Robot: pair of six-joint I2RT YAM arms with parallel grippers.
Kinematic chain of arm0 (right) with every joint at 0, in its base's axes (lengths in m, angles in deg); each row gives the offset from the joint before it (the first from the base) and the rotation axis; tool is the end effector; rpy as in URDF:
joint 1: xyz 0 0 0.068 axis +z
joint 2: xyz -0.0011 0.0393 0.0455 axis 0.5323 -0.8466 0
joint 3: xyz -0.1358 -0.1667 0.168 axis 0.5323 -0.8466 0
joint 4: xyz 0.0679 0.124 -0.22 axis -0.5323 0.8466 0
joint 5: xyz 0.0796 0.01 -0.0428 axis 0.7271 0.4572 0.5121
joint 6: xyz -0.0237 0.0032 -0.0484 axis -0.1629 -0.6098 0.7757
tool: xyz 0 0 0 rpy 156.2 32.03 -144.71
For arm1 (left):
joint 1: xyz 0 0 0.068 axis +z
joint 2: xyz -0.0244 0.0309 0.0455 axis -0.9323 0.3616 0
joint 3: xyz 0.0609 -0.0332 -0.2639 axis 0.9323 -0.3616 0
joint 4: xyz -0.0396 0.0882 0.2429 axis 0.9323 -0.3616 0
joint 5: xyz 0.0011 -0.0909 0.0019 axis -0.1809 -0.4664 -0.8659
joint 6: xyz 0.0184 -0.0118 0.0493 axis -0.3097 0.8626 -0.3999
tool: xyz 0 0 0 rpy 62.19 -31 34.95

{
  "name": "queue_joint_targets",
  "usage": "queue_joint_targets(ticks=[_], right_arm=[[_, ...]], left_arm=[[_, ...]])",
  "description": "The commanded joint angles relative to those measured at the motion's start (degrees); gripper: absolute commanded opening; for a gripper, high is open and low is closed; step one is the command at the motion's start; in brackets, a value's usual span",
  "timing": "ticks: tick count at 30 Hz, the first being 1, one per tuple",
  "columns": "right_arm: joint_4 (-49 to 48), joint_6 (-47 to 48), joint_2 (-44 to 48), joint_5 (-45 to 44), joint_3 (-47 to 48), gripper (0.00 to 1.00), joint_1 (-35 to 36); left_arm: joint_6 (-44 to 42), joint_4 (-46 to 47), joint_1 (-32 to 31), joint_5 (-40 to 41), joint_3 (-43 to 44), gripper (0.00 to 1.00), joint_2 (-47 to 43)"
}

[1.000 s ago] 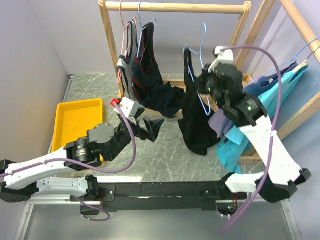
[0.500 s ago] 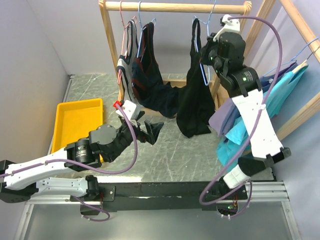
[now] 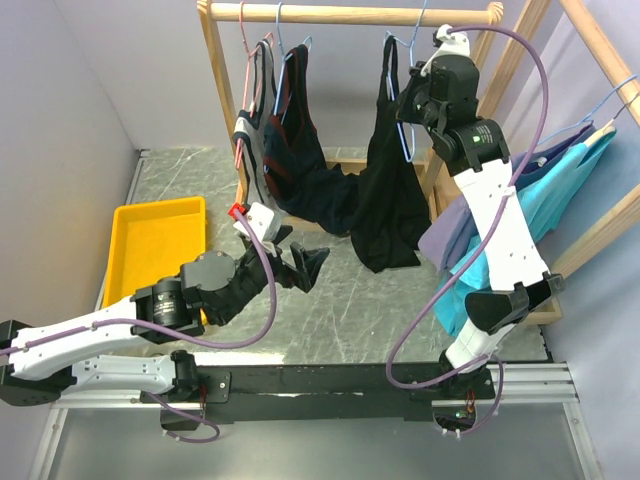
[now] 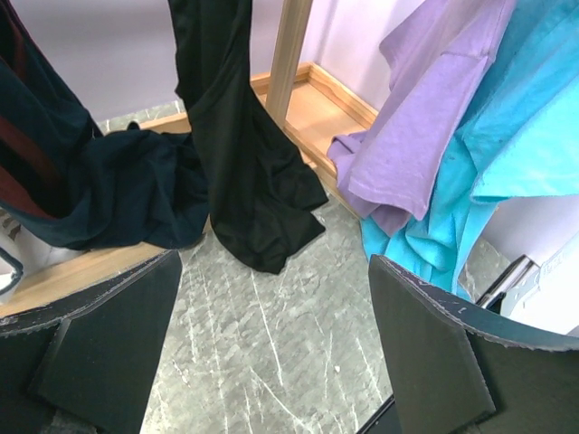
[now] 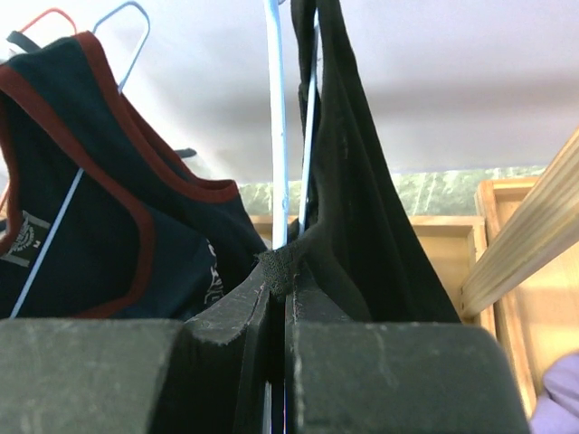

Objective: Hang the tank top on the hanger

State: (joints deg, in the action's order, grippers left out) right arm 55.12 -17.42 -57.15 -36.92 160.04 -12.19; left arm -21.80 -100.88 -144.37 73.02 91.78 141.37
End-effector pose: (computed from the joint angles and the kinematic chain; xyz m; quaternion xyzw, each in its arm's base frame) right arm 0.3260 0.1109 0.5236 0.0264 0.7722 0.1126 0.6247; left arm 0.0687 -0.1826 0.4301 0.1529 0.6929 -0.3202 0.6277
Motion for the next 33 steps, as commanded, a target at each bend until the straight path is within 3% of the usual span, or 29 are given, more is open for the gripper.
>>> queue_joint_targets(ticks=[1,9,15,16,21,24,33], right_arm=[[-5.05,-1.07,2.61,1.12,-4.06,0.00,-0.81],[-2.59,-0.99,1.04,0.50,-0.21,0.00,-1.33],[-3.65,-2.48,5.16,1.03,-6.43,0.01,-1.33],[-3.56,-2.83,6.21,1.55,-6.97,0.09,-1.25],[-3.56,-3.63,10.08,3.84,-11.01,0.21,-1.33],[-4.00,-4.15,12.72,5.77,-13.21,0.42,-1.25],[-3.03,-6.70,22.73,8.77,-20.14,0.57,1.12]], left_arm=[[1.82,1.93,0.07,-0.94,-1.38,0.91,-1.53],[1.91,1.93,0.07,-1.29,-1.91,0.91,-1.44],[2.18,2.19,0.07,-1.29,-2.61,0.92,-1.80],[2.09,2.19,0.16,-1.29,-2.61,0.92,-1.88],[2.18,2.72,0.16,-1.55,-3.14,0.93,-2.23],[2.35,2.89,0.16,-1.55,-3.49,0.94,-2.23],[2.88,2.72,0.25,-0.06,-4.02,0.95,-3.46]])
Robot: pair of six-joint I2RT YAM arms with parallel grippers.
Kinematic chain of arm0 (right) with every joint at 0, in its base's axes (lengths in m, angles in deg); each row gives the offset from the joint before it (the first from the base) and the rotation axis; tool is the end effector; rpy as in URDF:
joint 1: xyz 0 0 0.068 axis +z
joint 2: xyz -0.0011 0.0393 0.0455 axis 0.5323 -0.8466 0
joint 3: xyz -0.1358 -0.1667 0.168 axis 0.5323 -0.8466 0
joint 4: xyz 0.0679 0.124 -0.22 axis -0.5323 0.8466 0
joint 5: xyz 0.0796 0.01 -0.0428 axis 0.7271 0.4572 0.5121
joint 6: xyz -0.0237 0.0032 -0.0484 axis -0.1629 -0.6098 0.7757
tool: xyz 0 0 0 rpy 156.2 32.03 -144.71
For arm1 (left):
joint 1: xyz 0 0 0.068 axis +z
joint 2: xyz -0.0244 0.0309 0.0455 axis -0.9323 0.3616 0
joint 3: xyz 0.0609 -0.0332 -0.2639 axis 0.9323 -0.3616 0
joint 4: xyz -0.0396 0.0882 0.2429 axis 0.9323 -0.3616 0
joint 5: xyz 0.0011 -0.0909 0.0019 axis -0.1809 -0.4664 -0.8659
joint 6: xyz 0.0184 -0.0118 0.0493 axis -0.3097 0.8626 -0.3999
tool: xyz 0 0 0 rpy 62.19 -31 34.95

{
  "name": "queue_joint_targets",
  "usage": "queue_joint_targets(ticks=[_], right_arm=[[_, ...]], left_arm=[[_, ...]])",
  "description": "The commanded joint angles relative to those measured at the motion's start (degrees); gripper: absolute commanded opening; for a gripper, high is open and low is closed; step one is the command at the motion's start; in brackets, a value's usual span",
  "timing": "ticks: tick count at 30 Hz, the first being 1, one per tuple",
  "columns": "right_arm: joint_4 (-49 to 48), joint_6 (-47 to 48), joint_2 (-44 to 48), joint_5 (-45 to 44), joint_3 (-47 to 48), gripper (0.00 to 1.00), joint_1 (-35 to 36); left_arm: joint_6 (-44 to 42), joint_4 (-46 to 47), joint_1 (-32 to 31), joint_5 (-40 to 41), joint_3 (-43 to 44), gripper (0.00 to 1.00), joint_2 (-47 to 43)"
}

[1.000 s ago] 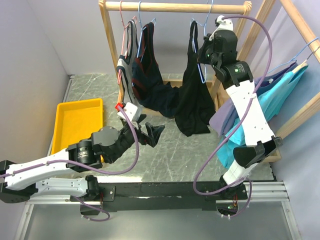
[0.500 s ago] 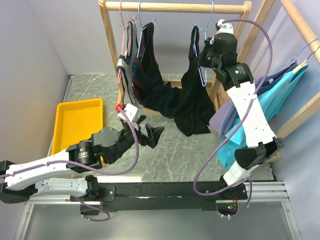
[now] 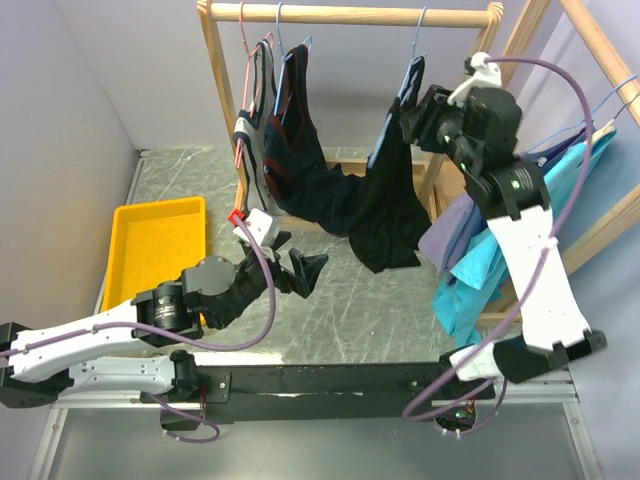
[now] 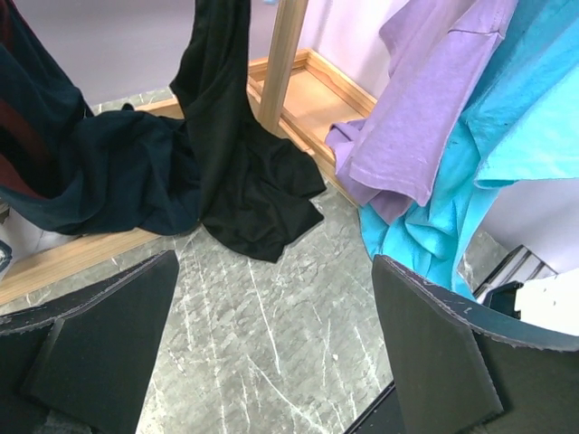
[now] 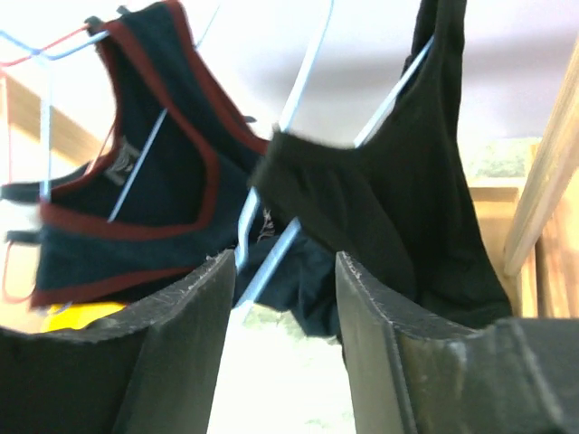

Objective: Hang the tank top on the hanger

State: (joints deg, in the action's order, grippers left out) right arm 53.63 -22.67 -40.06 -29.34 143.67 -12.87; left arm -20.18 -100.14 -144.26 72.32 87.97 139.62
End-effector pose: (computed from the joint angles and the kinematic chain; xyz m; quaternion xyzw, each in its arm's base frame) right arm 0.2510 0.0853 0.5274 0.0250 0.7611 0.1918 0.6191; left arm 0.0680 -0.1801 0.4146 0.1526 0.6997 -0.3249 0.6177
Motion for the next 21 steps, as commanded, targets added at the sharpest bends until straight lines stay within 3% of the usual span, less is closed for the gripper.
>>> queue_joint_targets(ticks=[1,3,7,11,17,21], right_arm=[[-1.98,-1.72,9.05,1.18,-5.61,0.57,2.33],[-4.09,-2.86,12.93,0.74,-12.55,0.58,4.95],[-5.59,-4.44,21.98,-9.07,-23.37,0.59,13.72],[-6.38,-6.55,24.55,-19.52,-36.61,0.62,22.44],[-13.57,-10.50,20.17,-25.79,-52.99,0.77,24.74],[-18.32,-11.38,9.21,-30.80,-56.52,0.97,24.04]], left_arm=[[1.44,1.89,0.23,0.99,-0.39,0.95,-1.98],[1.61,1.71,0.31,1.78,-0.66,0.95,-2.59],[2.05,1.71,0.49,2.92,-1.27,0.96,-3.91],[3.54,0.83,0.75,3.45,-1.53,0.96,-4.96],[5.13,1.54,0.93,2.31,-3.73,0.97,-5.50],[5.83,0.57,1.10,1.34,-3.73,0.97,-4.35]])
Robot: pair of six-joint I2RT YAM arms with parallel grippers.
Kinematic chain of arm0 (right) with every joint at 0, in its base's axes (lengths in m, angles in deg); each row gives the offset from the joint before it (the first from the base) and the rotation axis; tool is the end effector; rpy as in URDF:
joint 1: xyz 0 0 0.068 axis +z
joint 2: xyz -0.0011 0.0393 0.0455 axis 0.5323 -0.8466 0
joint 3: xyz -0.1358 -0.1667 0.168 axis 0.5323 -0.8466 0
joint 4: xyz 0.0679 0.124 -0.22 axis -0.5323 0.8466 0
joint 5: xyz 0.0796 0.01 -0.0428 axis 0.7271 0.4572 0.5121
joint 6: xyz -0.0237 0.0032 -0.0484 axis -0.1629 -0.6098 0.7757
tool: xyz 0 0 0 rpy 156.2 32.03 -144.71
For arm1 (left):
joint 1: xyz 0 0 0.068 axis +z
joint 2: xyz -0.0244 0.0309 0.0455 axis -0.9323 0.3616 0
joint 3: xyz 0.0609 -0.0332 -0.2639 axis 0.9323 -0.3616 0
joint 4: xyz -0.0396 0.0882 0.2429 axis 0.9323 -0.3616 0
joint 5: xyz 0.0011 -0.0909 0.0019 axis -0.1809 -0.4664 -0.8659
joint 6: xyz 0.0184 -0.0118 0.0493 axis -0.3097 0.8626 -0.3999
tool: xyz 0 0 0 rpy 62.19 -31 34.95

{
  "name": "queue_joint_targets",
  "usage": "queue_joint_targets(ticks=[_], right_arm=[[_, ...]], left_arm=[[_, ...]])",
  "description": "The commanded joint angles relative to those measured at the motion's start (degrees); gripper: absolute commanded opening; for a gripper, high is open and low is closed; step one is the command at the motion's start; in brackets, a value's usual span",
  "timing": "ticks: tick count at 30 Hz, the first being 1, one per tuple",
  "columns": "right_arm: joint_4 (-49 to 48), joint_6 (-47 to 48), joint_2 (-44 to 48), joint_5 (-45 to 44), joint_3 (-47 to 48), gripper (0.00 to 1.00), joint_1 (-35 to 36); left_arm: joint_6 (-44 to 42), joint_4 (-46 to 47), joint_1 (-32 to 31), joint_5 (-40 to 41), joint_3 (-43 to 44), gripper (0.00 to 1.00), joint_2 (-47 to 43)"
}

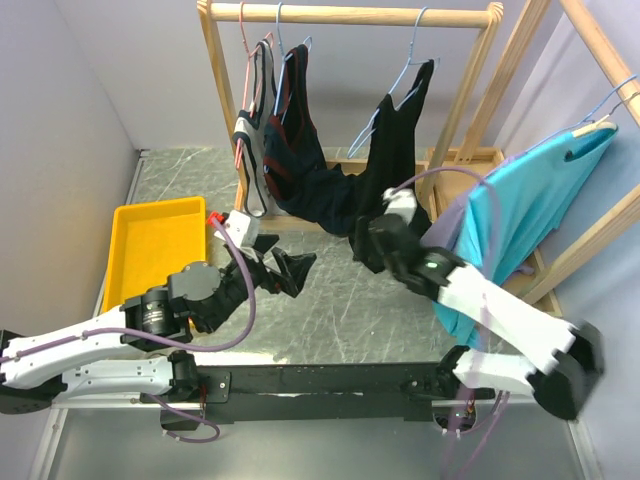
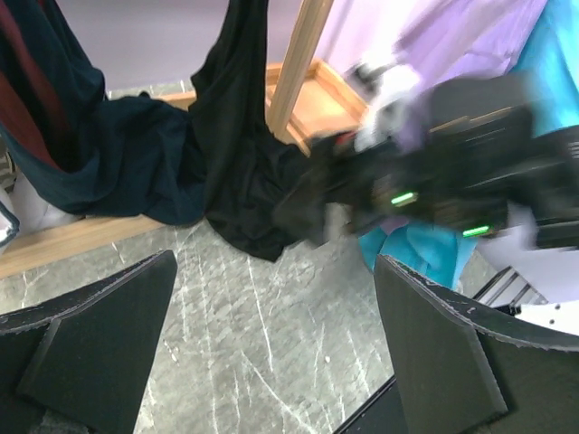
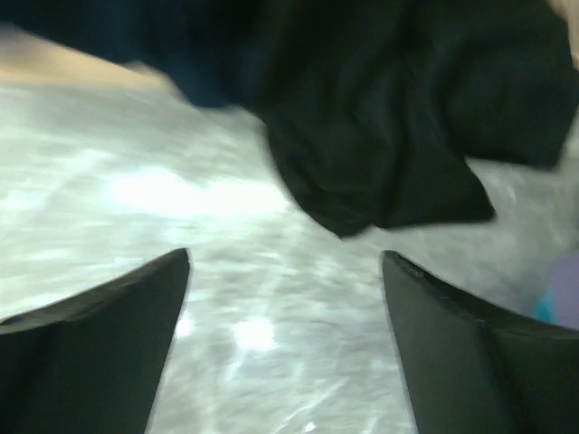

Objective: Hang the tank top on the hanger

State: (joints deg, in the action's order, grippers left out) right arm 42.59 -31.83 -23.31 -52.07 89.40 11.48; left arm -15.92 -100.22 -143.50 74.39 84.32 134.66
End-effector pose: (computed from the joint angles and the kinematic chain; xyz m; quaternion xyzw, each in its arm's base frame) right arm 0.1822 0.1516 0.3103 -0.0069 0.8722 0.0974 0.4793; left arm 0.0661 -0.1594 0.4071 0.1039 0.7023 -0.3395 0.6171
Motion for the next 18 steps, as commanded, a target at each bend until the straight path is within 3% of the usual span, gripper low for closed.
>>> queue_joint_targets(ticks=[1,6,13,18], right_arm=[[-7.47,-2.49,-9.66,-8.17,-1.99,0.99,-1.00],[-13.18,-2.84,-19.06,-3.17,-2.78,1.00,-10.91],[-13.45,-1.35,-30.15,-4.66,1.96,1.00,-15.59],[-15.64,-0.91,-33.84,0.35,2.32,0.98,-17.97]], left_arm=[[1.75,0.31,0.34,-0.82,-0.17,0.98,0.61],[2.45,-0.48,0.60,-1.26,-0.17,0.98,0.08],[2.27,-0.92,0.87,-0.91,-0.61,0.98,-0.88],[2.01,-0.75,1.13,-0.91,-0.87,0.98,-1.15]])
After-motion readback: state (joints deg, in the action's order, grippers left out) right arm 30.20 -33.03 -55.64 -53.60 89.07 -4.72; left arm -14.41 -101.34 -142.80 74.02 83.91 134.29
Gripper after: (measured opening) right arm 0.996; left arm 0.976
